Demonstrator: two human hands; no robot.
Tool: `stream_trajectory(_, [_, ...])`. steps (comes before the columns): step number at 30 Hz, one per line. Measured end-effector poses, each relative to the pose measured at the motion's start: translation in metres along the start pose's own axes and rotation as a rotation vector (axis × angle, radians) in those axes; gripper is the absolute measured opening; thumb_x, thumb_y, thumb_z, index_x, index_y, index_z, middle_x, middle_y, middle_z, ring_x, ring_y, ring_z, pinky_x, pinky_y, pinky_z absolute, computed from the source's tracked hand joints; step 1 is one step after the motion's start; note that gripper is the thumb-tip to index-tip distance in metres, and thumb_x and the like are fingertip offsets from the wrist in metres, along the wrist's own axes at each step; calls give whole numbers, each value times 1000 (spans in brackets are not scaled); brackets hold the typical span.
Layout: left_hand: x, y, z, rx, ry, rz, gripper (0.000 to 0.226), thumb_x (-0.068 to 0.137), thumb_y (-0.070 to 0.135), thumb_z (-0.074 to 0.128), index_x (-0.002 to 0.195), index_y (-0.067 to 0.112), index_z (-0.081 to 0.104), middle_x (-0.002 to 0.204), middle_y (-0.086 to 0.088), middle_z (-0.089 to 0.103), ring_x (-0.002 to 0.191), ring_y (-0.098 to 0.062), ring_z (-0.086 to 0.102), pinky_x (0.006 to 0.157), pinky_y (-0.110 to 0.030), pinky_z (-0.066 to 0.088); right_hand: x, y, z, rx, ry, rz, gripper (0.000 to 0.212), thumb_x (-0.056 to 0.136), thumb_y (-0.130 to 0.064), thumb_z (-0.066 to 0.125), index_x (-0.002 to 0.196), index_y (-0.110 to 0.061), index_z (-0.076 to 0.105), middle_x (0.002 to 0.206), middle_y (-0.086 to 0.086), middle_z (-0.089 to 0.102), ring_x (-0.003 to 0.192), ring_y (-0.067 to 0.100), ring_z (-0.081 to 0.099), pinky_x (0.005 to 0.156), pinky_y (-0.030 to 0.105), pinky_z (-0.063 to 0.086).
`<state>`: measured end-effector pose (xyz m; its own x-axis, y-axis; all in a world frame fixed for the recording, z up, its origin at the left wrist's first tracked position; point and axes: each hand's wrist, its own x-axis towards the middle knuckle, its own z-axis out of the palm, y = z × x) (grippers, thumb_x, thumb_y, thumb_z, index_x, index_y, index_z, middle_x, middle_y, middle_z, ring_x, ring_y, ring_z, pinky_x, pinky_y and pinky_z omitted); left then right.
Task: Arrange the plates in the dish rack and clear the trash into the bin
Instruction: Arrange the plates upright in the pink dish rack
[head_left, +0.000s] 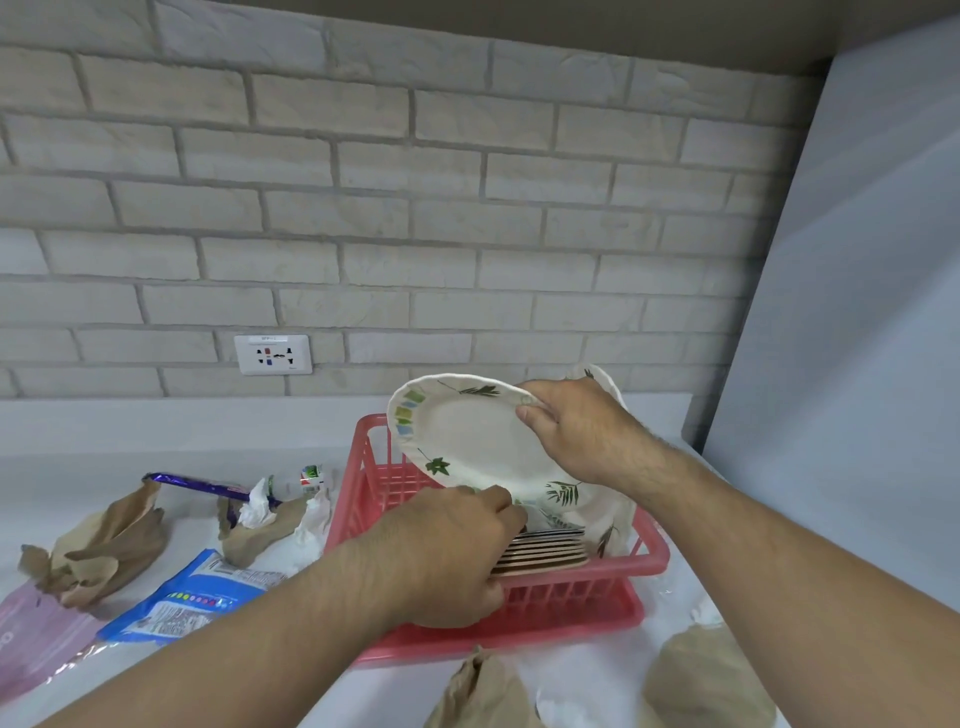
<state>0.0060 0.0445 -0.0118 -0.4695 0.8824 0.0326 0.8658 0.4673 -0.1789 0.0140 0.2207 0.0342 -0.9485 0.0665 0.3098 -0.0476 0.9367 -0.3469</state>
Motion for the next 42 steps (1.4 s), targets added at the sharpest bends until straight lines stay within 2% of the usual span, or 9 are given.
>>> stream_trajectory(6, [3, 2, 5, 223, 36, -12, 56, 81, -2, 53, 132, 10, 35, 125, -9, 48, 103, -31, 55, 74, -42, 50, 0, 1, 0, -37, 69, 12, 23, 103, -27, 41, 82, -26, 50, 65, -4, 53, 65, 17, 53, 71, 34, 50])
stream_trajectory(9, [3, -9, 2, 233, 60, -23, 58, 77, -9, 52, 129, 10, 36, 123, -7, 50, 101, -30, 57, 70, -42, 49, -1, 4, 3, -49, 92, 16, 21, 103, -25, 41, 84, -26, 50, 62, -4, 51, 62, 16, 51, 79, 34, 47])
stream_trajectory(16, [-4, -35, 6, 218, 125, 2, 52, 79, -8, 55, 122, 17, 39, 126, 1, 51, 104, -23, 57, 73, -39, 53, -5, 6, 1, -64, 112, 71, 23, 105, -26, 37, 105, -18, 59, 65, -1, 52, 61, 12, 51, 56, 23, 43])
stream_trajectory(19, [-5, -47, 4, 192, 132, -15, 51, 82, -6, 50, 125, 20, 39, 125, 4, 52, 103, -21, 56, 76, -37, 51, -5, 6, 1, -96, 129, 85, 24, 105, -26, 36, 109, -17, 58, 69, 2, 53, 78, 21, 59, 67, 31, 51])
stream_trajectory(26, [-1, -58, -7, 211, 220, 15, 54, 79, -6, 47, 125, 22, 42, 123, 7, 52, 101, -20, 55, 67, -33, 45, -5, 8, 7, -142, 165, 125, 24, 105, -25, 37, 106, -16, 58, 84, 9, 56, 63, 11, 45, 51, 24, 36])
stream_trajectory(28, [0, -63, -10, 220, 277, 56, 54, 74, -7, 50, 119, 22, 45, 116, 8, 56, 96, -19, 57, 66, -36, 52, -5, 8, 7, -150, 171, 134, 23, 104, -25, 37, 106, -15, 58, 84, 10, 56, 64, 14, 46, 54, 28, 38])
stream_trajectory(33, [0, -77, -20, 270, 375, 184, 57, 64, -7, 63, 111, 23, 53, 100, 10, 62, 84, -17, 62, 59, -31, 52, -2, 3, 6, -185, 223, 157, 24, 104, -24, 36, 109, -15, 58, 85, 8, 56, 69, 18, 51, 59, 28, 43])
stream_trajectory(38, [0, -91, -12, 290, 386, 237, 56, 71, -4, 64, 116, 26, 50, 111, 10, 62, 97, -16, 61, 74, -37, 55, 1, -5, 4, -239, 225, 192, 21, 102, -14, 39, 115, -7, 53, 82, 5, 54, 75, 24, 54, 64, 33, 45])
stream_trajectory(42, [-3, -102, -5, 276, 398, 246, 56, 64, -6, 69, 110, 23, 56, 107, 8, 65, 93, -16, 63, 75, -36, 56, 0, -7, 9, -256, 207, 274, 18, 98, -10, 47, 114, -6, 53, 99, 11, 59, 86, 26, 62, 66, 32, 51])
